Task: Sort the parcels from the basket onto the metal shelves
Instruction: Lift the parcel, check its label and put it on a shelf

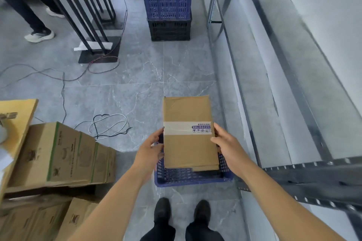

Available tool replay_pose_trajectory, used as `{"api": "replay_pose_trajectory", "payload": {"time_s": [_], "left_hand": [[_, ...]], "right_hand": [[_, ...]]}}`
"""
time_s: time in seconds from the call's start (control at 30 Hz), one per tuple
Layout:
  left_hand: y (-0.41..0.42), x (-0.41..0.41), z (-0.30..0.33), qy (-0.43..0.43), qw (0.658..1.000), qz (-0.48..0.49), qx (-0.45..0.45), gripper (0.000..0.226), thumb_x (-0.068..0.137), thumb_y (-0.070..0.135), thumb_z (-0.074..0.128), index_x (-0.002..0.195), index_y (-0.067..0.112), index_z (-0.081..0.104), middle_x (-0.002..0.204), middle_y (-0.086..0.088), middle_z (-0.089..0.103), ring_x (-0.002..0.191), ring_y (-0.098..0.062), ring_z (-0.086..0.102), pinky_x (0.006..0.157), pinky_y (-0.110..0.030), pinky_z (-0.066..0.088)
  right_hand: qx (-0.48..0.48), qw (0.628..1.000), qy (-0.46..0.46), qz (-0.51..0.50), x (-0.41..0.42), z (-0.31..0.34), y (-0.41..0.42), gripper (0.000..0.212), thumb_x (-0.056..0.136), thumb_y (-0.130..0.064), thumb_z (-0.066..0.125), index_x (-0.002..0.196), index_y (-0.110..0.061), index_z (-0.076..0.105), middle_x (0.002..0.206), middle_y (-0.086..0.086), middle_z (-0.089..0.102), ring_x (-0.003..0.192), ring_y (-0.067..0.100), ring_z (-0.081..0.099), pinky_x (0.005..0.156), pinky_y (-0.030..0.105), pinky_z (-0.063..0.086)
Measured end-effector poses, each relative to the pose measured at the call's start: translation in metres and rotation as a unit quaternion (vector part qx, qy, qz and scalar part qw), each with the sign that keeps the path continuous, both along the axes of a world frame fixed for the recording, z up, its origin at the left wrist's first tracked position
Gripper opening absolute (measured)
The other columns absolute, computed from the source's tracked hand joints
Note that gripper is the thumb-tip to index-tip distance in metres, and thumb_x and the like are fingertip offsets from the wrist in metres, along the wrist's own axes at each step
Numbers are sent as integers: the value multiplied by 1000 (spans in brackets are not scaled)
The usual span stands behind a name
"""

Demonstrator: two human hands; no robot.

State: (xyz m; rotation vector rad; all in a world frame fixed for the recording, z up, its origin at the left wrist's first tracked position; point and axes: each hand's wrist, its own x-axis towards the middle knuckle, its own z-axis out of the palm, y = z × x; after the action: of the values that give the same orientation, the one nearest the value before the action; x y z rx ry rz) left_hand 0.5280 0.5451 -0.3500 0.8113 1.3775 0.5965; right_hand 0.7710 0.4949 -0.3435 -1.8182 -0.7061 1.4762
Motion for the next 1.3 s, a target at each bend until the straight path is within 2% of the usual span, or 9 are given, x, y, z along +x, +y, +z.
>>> {"api": "replay_pose_trajectory", "payload": {"time_s": [0.13, 0.27, 0.4, 0.5, 0.57, 0.63, 0.83, 0.97, 1.3], "left_hand": [[-4, -12, 14, 35, 998, -22, 46, 64, 101, 2, 57, 107, 64, 70, 98, 26, 72, 92, 0, 72, 86, -26, 58], [-9, -28, 23, 59, 992, -63, 90, 57, 98, 21, 69, 117, 73, 59, 130, 39, 51, 132, -6, 50, 106, -42, 45], [-13, -44, 26, 13, 997, -59, 53, 66, 90, 38, 78, 135, 71, 44, 164, 5, 36, 150, -26, 39, 113, -47, 41], [-15, -48, 32, -72, 997, -28, -30, 117, 58, 67, 89, 156, 50, 27, 153, -7, 55, 130, -28, 63, 96, -48, 58], [-13, -47, 39, -106, 993, -26, -37, 122, 46, 60, 95, 149, 42, 34, 135, -7, 69, 116, -29, 73, 92, -51, 61], [-9, -51, 45, -107, 993, -37, -25, 122, 37, 51, 102, 142, 32, 41, 131, -8, 73, 116, -32, 72, 101, -58, 56], [14, -60, 65, -99, 990, -95, 38, 95, 45, 49, 102, 128, 24, 63, 122, -2, 79, 112, -26, 75, 96, -46, 60], [20, -62, 69, -125, 987, -88, 38, 82, 55, 47, 100, 128, 30, 65, 126, -1, 77, 114, -23, 75, 89, -38, 59], [20, -66, 85, -145, 984, -100, 40, 59, 78, 48, 84, 133, 51, 62, 136, 14, 70, 120, -8, 69, 91, -42, 57]], "right_hand": [[49, 998, -27, -16, -12, 26, -13, 65, 100, -9, 63, 154, -42, 45, 134, -17, 68, 128, 11, 62, 108, 36, 52], [92, 994, -42, -48, -17, 42, -20, 79, 96, -3, 71, 159, -35, 38, 147, -9, 54, 137, 13, 52, 117, 44, 44], [110, 992, -44, -29, -24, 52, -22, 77, 99, 0, 66, 157, -42, 37, 150, -9, 50, 130, -3, 54, 108, 27, 48], [104, 994, -12, -26, -34, 50, -24, 74, 102, 4, 59, 156, -41, 38, 154, 0, 56, 130, 1, 60, 111, 29, 50], [98, 995, 4, -23, -40, 48, -28, 75, 102, 9, 55, 155, -42, 40, 151, 6, 61, 136, 13, 59, 117, 38, 45], [100, 995, -3, -8, -45, 51, -31, 78, 101, 13, 52, 146, -50, 47, 148, 2, 62, 132, 9, 60, 112, 30, 47], [117, 986, -103, 63, -59, 74, -27, 53, 109, -8, 47, 140, -51, 44, 147, 1, 40, 134, 22, 48, 106, 13, 36], [124, 986, -91, 62, -64, 89, -16, 37, 108, -30, 53, 139, -48, 42, 149, 0, 37, 139, 16, 39, 121, 33, 28], [101, 992, -43, 58, -65, 102, -8, 83, 86, -71, 47, 161, -40, 30, 162, -9, 36, 146, 9, 35, 126, 39, 24]]}}
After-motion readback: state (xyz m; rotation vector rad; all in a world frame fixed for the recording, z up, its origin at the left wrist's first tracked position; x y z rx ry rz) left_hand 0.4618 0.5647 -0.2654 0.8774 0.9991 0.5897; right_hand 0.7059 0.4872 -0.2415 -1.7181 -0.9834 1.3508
